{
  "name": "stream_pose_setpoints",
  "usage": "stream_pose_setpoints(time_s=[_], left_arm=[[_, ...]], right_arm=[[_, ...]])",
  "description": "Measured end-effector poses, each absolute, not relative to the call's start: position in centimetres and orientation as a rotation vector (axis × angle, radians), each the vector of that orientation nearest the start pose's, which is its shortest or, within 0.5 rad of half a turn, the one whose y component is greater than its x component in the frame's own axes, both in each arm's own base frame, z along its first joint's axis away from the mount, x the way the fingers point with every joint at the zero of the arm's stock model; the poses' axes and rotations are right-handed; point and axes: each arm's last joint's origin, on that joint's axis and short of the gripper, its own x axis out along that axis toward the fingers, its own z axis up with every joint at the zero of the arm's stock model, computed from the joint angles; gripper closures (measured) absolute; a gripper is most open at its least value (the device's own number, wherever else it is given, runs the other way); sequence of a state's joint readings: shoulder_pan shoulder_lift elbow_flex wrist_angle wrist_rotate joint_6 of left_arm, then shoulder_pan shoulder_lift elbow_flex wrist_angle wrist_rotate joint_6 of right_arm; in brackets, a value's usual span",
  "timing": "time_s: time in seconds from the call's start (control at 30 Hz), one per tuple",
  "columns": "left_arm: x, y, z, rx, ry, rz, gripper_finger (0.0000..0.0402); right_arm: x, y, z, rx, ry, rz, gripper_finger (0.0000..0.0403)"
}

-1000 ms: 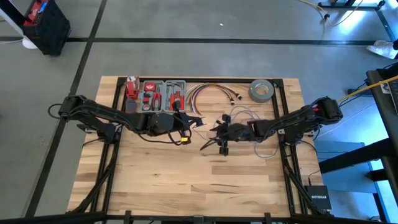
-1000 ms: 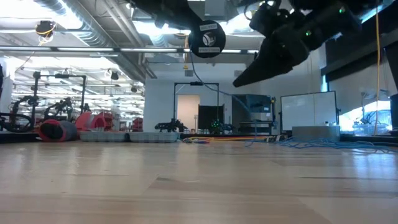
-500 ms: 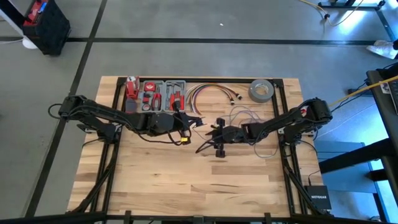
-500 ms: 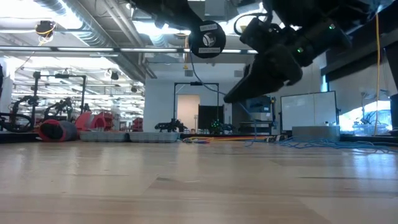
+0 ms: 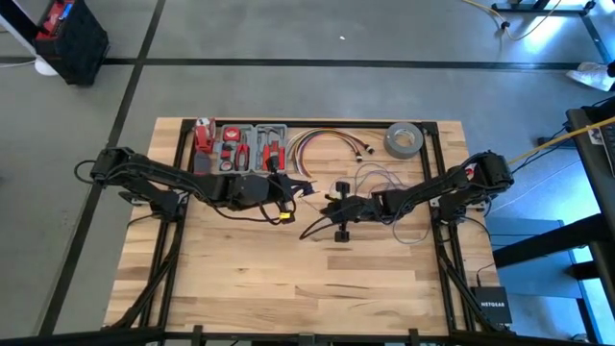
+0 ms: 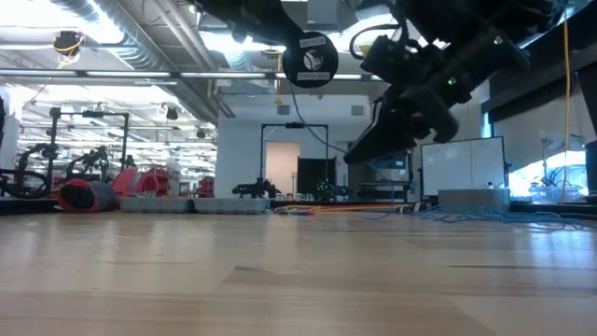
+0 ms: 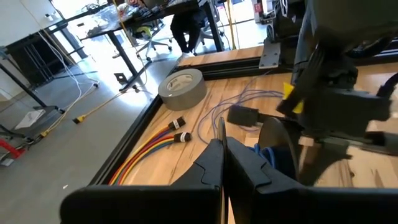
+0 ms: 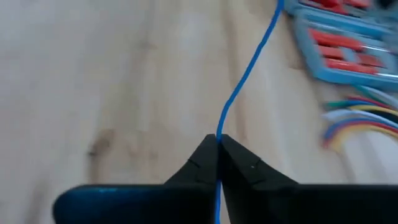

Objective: Coil cords
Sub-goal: Coil the blue wire onto the black spool

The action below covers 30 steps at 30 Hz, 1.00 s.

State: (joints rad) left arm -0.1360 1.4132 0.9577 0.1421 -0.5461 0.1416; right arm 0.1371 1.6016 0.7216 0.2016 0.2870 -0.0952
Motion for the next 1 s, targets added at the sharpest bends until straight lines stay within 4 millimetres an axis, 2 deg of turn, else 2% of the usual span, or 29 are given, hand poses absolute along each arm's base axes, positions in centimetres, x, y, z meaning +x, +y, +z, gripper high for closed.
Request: stream_pose_setpoints(time_s=[0.2, 0.37, 0.63, 1.0], left_arm=[[31.2, -3.2, 28.1, 0.269, 0.337, 0.316, 0.0402], [31.0, -3.1, 27.6, 0.301, 0.395, 0.312, 0.0402], [30.7, -1.7, 27.0, 0.326, 0.473, 0.449, 0.0402], [32.5, -0.7, 25.1, 0.381, 0.488, 0.544, 0.0402]], right_arm=[[29.8, 2.4, 15.5, -0.334, 0.722, -0.343, 0.0396], [29.2, 2.2, 16.7, -0.315, 0.692, -0.44, 0.0394], [27.9, 2.1, 21.0, -0.148, 0.511, -0.464, 0.0397], [28.8, 2.8, 23.1, -0.001, 0.282, -0.369, 0.04]])
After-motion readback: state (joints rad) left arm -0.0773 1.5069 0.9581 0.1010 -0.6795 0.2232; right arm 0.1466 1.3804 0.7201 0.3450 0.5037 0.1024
